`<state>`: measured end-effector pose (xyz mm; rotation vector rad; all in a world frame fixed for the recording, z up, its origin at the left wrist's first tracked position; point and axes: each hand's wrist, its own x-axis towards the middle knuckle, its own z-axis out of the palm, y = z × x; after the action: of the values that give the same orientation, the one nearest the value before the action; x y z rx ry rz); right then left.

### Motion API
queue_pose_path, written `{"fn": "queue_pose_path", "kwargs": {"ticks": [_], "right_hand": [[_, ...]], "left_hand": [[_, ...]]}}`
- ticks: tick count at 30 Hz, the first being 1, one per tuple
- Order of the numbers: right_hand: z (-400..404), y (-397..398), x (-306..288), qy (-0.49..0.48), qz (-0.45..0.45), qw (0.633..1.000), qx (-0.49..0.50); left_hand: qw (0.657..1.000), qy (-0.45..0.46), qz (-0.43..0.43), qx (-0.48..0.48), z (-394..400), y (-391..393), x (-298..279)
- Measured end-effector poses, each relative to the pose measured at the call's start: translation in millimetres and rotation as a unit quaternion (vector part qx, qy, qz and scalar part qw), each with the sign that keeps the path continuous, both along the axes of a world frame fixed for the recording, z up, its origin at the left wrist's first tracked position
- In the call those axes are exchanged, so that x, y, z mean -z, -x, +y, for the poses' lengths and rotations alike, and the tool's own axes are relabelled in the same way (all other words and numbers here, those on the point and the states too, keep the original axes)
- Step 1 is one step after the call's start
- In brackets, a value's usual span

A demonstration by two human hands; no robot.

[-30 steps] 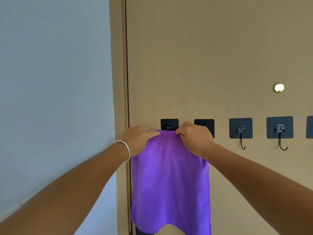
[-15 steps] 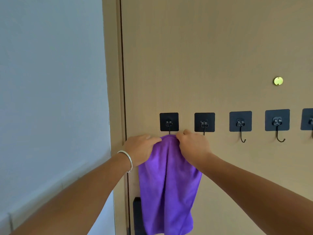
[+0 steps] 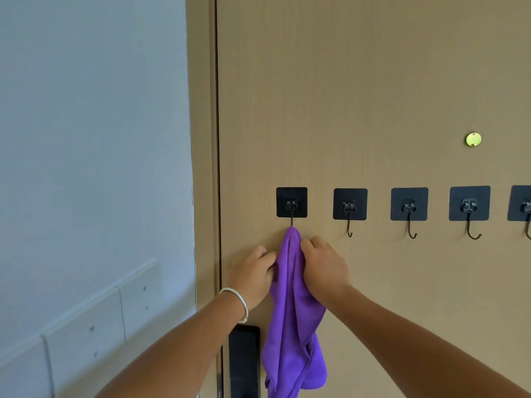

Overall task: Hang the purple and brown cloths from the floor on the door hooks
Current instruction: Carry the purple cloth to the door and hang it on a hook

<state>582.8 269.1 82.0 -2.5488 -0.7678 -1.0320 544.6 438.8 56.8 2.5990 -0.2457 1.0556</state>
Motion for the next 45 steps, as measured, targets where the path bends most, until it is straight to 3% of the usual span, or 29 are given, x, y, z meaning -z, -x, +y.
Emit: {"fn": "queue_pose_path", "kwargs": {"ticks": [4, 6, 9, 16, 18, 22, 26, 29, 36, 45], "right_hand": [[-12, 5, 3, -0.168, -0.016, 0.981, -0.101], [-10, 12, 11, -0.218, 0.020, 0.968, -0.123], [0, 19, 30, -0.181, 0.080, 0.973, -0.117], [-2, 9, 53, -0.155, 0.148, 0.951, -0.222], [-8, 5, 51, -0.137, 0.151, 0.954, -0.220], [-23, 1, 41, -0.103, 0.097, 0.976, -0.164], [-52, 9, 22, -0.161, 0.050, 0.976, -0.139], [-92, 20, 11, -0.168, 0.010, 0.983, -0.080], [-215, 68, -11, -0.068, -0.030, 0.982, 0.175], [-334, 192, -3, -0.006, 0.015, 0.900, 0.435]], "left_hand": [[0.989, 0.140, -0.042, -0.019, 11, 13, -2], [0.976, 0.215, -0.004, 0.027, 4, 19, -1], [0.963, 0.248, 0.057, 0.089, -16, 19, 10], [0.965, 0.241, 0.083, 0.061, -22, 18, 22], [0.974, 0.215, 0.057, 0.044, -21, 19, 21], [0.988, 0.131, -0.065, -0.044, -30, 23, 7], [0.988, -0.033, -0.152, 0.004, -58, 23, -21], [0.976, -0.135, -0.163, 0.054, -94, 16, -36], [0.971, -0.153, -0.127, 0.132, -207, -2, -58], [0.954, -0.177, -0.082, 0.226, -353, 35, -30]]}}
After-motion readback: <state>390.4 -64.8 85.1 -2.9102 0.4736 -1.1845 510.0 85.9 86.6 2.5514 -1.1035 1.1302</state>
